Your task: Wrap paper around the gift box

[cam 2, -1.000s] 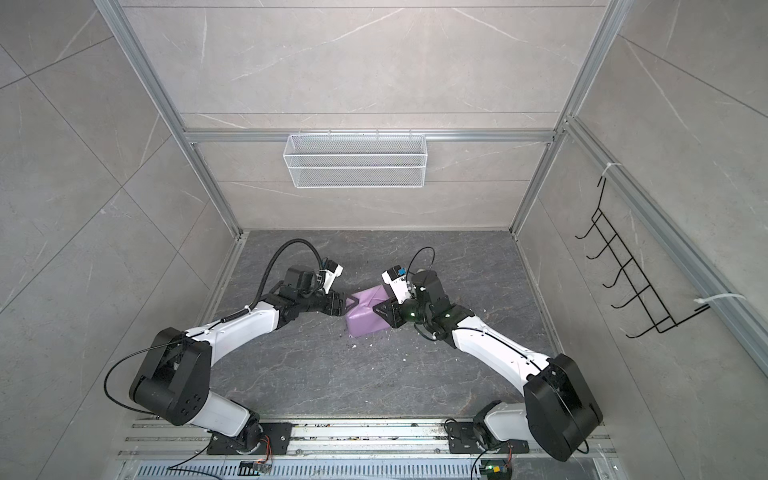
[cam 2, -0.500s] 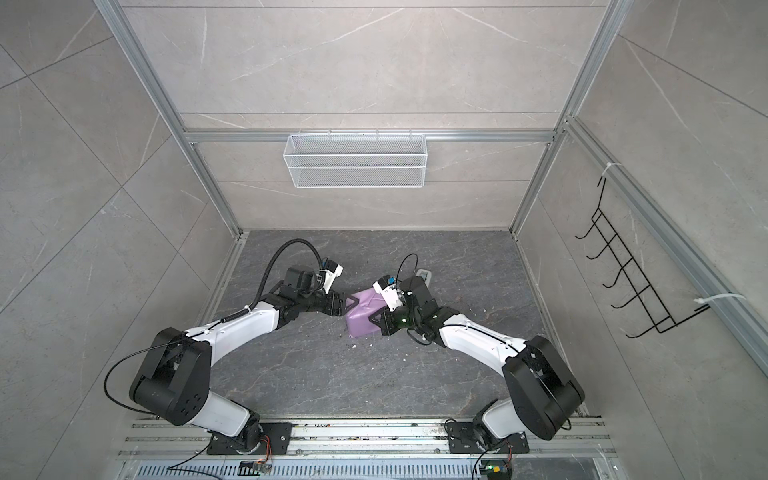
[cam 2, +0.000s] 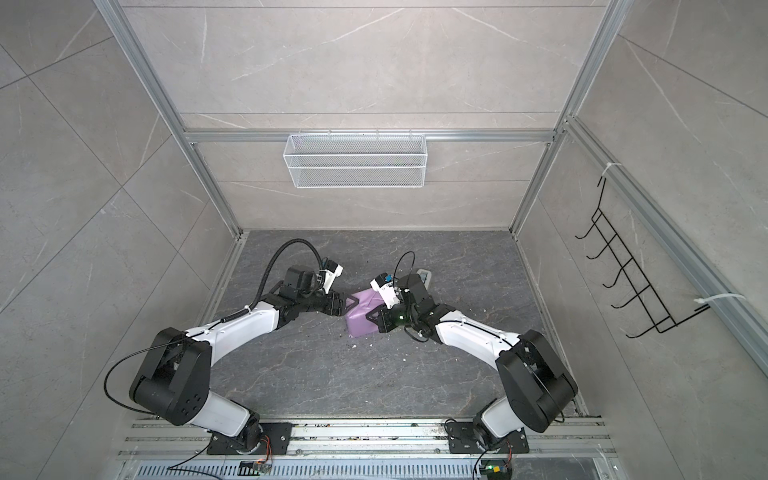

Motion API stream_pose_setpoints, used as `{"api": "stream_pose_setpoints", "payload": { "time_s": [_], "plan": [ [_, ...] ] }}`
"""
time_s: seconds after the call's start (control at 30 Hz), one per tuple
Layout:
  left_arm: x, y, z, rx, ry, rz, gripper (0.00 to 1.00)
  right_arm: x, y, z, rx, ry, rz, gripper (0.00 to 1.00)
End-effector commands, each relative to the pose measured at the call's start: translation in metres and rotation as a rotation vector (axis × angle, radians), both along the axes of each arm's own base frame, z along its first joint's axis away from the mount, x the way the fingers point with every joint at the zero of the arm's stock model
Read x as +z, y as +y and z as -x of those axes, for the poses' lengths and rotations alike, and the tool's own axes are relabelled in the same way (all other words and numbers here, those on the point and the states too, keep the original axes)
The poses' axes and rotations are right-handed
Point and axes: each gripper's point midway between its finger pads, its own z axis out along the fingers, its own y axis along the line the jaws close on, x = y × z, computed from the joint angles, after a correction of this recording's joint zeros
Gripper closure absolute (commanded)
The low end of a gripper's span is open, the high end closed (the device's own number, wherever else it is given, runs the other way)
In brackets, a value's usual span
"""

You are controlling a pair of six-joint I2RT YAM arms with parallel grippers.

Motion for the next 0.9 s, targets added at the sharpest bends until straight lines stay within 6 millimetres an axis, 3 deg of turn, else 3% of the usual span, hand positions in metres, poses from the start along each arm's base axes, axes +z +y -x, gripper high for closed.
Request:
{"api": "stream_pose_setpoints", "payload": {
  "time_s": [0.0,0.37,0.87],
  "plan": [
    [-0.026,0.007,0.014,-0.015,0.07,-0.067,0.21,0.018,0.012,-0.003,0.029,-0.021,-0.056,1.0],
    [-0.025,0.007,0.014,-0.015,0.069,-0.067,0.21,0.029,0.017,-0.01,0.02,-0.034,-0.077,1.0],
    [-0.024,0.008,0.014,-0.014,0.066,-0.066,0.21,0.016,0.013,-0.022,-0.03,-0.038,-0.012,1.0]
  ]
}}
